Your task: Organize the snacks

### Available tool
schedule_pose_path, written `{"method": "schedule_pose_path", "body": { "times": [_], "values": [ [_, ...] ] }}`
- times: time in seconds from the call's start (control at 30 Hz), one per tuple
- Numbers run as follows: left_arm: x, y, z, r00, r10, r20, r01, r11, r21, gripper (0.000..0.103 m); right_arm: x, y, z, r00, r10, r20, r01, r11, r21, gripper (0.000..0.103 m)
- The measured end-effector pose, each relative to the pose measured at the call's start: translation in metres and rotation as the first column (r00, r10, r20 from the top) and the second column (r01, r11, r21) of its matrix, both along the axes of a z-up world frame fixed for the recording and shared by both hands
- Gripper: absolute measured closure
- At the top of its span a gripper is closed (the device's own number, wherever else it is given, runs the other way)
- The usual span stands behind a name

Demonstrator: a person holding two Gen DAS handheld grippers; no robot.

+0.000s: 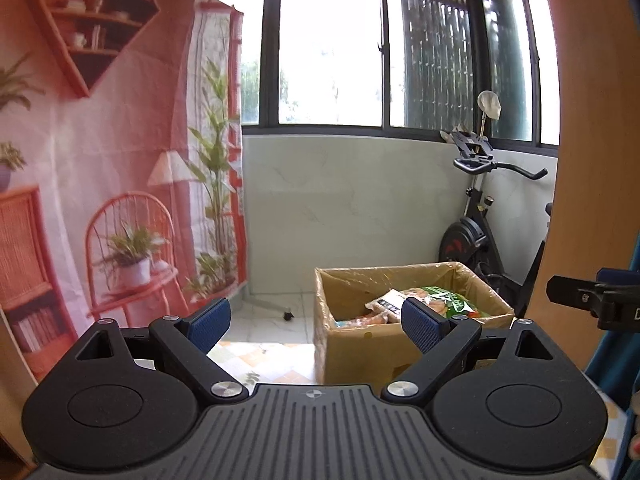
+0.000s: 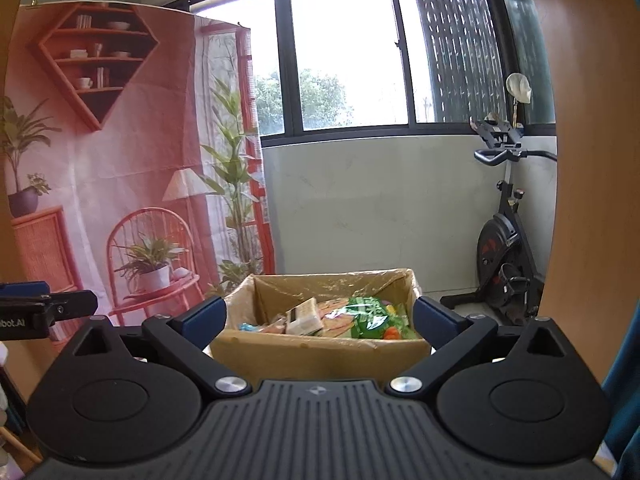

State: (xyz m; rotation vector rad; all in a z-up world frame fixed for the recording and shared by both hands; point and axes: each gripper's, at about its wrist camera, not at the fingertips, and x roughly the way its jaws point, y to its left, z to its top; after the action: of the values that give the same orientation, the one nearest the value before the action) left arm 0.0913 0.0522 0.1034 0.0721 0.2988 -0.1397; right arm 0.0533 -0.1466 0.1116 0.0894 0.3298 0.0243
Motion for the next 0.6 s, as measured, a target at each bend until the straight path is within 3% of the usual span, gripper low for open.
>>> {"method": "schedule_pose_path", "body": {
  "times": [0.6],
  "values": [
    [-0.007, 0.005, 0.003, 1.000, 0.007, -0.012, -0.007, 1.000, -0.027, 0.009, -0.022, 0.006, 0.008, 1.000, 0.016, 0.008, -0.016, 0.999, -0.030, 0.000]
  ]
}}
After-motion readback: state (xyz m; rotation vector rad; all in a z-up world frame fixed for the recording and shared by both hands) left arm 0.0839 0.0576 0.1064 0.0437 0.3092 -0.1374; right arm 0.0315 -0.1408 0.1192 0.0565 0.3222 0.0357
